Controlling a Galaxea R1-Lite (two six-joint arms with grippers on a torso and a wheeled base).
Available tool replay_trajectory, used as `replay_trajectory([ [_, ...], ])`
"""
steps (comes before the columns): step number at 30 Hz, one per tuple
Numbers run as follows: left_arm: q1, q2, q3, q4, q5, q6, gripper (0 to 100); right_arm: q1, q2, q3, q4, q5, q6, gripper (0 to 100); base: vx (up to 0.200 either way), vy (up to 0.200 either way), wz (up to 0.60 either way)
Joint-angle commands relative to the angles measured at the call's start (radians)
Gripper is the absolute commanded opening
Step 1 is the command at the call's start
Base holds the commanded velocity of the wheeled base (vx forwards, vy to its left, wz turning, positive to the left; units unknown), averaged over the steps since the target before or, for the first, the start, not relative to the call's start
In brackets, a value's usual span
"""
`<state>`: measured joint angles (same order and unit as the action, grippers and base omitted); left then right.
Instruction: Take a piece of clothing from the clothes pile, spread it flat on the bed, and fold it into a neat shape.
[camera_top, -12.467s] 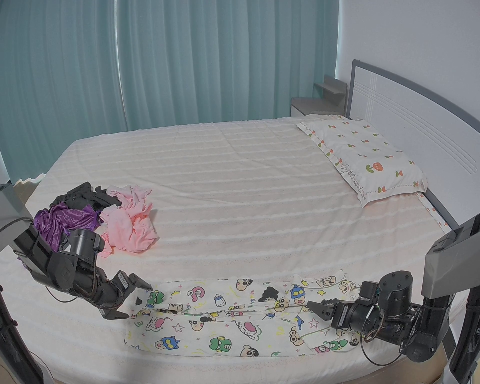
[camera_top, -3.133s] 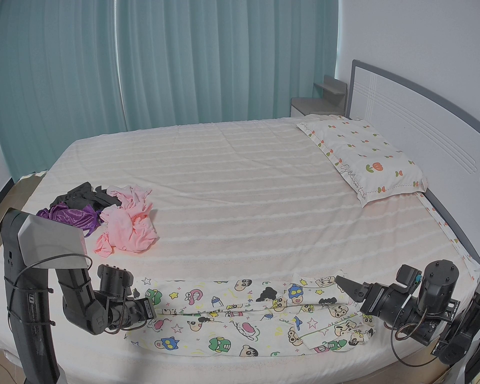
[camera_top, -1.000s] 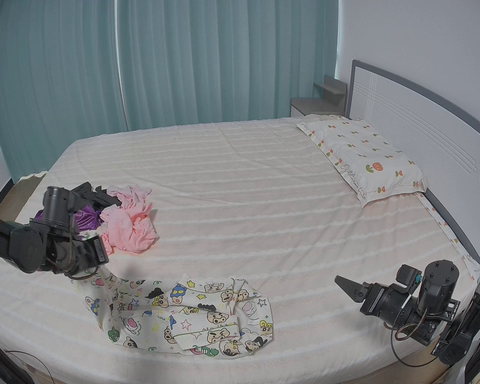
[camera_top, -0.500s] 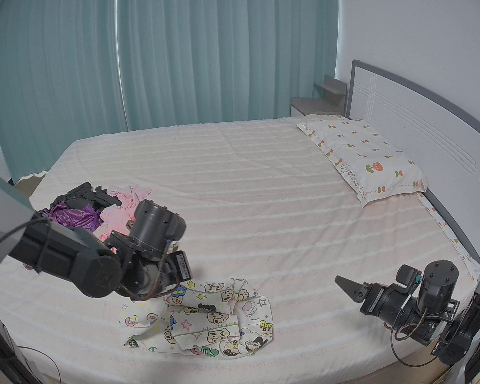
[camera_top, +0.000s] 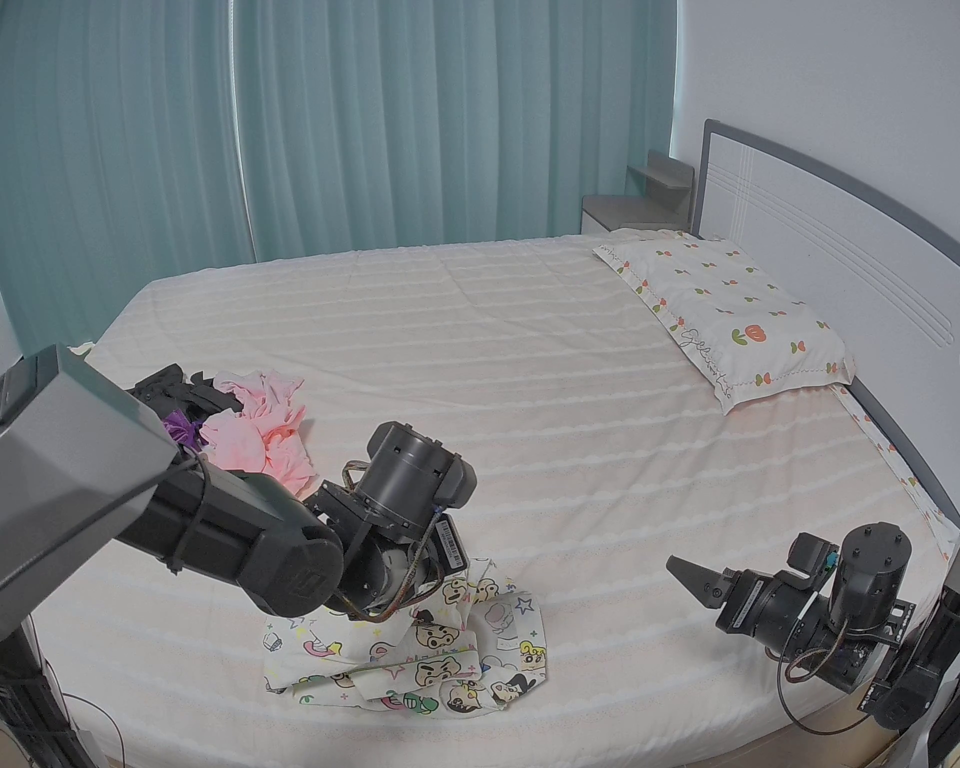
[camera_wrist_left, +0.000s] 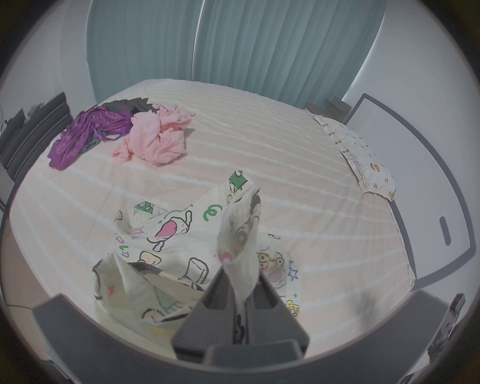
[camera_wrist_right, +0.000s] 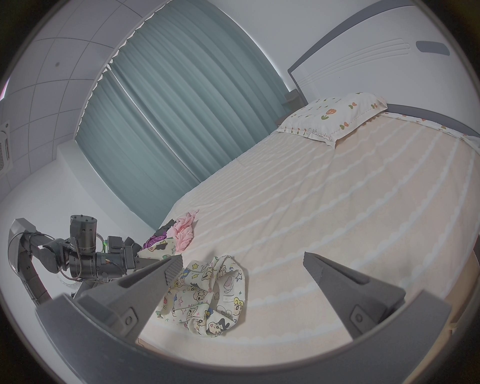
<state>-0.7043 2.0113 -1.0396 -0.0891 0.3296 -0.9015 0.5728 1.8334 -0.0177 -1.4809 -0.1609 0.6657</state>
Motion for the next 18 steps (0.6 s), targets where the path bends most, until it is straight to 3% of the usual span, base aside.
replay_trajectory([
  [1, -0.021, 0.037, -0.020, -0.007, 0.002, -0.024, 0, 0.001, 0.007, 0.018, 0.001, 0.001, 0.000, 100, 0.000, 0.000, 0.00],
  [17, -0.052, 0.081, -0.036, -0.061, 0.009, -0.040, 0, 0.001, 0.012, 0.018, 0.002, 0.001, -0.002, 100, 0.000, 0.000, 0.00],
  [18, -0.052, 0.083, -0.040, -0.064, 0.011, -0.040, 100, 0.001, 0.012, 0.018, 0.002, 0.001, -0.002, 100, 0.000, 0.000, 0.00],
])
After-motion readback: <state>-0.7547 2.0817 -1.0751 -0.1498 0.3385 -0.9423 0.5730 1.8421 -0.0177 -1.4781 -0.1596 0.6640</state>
